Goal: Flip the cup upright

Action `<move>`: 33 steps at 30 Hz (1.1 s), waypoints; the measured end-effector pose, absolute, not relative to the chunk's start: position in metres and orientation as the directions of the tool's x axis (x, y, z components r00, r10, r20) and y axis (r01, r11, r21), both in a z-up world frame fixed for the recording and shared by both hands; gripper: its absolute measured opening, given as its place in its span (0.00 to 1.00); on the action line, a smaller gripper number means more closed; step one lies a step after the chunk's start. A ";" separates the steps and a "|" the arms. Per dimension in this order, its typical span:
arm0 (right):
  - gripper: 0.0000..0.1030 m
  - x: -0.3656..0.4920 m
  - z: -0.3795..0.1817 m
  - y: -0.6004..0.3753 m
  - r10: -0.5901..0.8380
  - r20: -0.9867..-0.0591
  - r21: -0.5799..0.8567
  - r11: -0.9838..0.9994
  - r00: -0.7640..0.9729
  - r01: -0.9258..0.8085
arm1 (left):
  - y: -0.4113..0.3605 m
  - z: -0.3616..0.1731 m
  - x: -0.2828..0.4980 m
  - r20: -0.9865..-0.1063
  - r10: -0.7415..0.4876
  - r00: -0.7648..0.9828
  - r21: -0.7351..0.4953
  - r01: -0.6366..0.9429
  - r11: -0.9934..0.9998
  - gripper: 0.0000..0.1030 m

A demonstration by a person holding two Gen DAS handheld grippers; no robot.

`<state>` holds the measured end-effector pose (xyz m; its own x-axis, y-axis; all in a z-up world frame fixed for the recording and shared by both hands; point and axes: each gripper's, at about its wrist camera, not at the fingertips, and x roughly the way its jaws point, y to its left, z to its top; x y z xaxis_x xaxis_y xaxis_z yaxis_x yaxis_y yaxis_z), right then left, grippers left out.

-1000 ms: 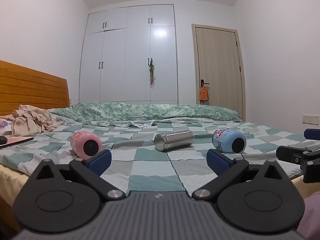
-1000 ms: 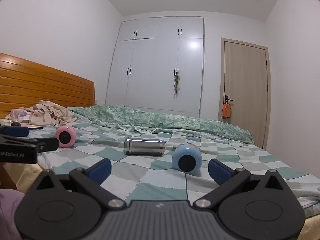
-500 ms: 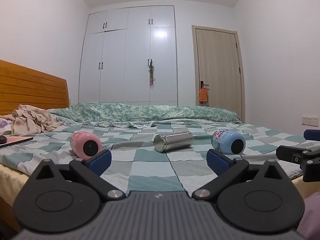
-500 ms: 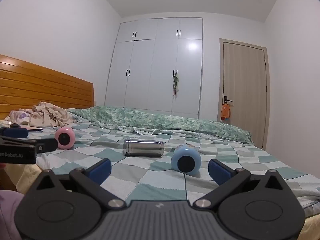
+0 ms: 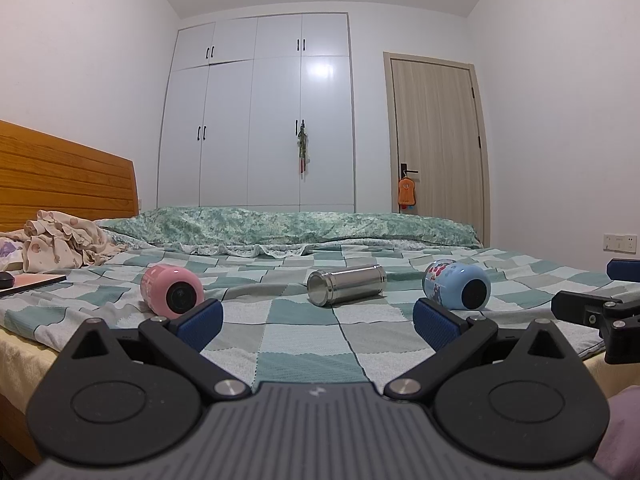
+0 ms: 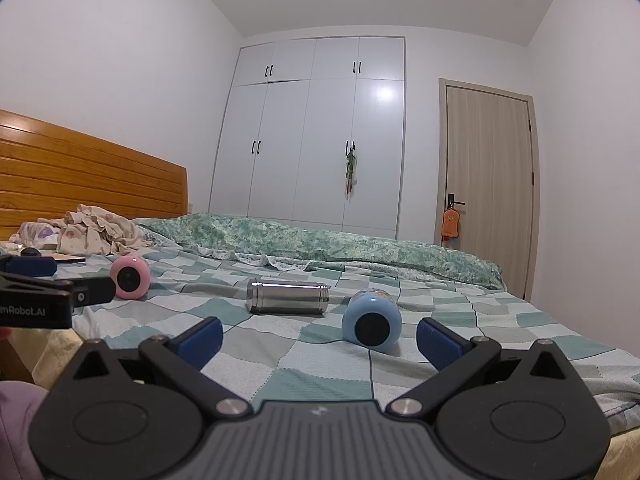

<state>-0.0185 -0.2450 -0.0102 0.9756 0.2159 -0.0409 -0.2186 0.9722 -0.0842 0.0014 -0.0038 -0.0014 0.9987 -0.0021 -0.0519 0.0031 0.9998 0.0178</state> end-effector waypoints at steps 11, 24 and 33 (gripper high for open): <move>1.00 -0.019 -0.010 -0.245 0.215 -0.039 -0.085 0.972 0.976 -0.218 | -0.001 -0.001 0.000 -0.049 -0.001 0.999 0.018 0.002 1.000 1.00; 1.00 -0.021 -0.010 -0.242 0.215 -0.036 -0.085 0.972 0.976 -0.217 | -0.001 -0.001 -0.001 -0.047 -0.002 0.999 0.018 0.002 1.000 1.00; 1.00 -0.021 -0.010 -0.242 0.215 -0.035 -0.085 0.972 0.976 -0.217 | -0.001 -0.001 -0.001 -0.046 -0.002 0.999 0.018 0.003 1.000 1.00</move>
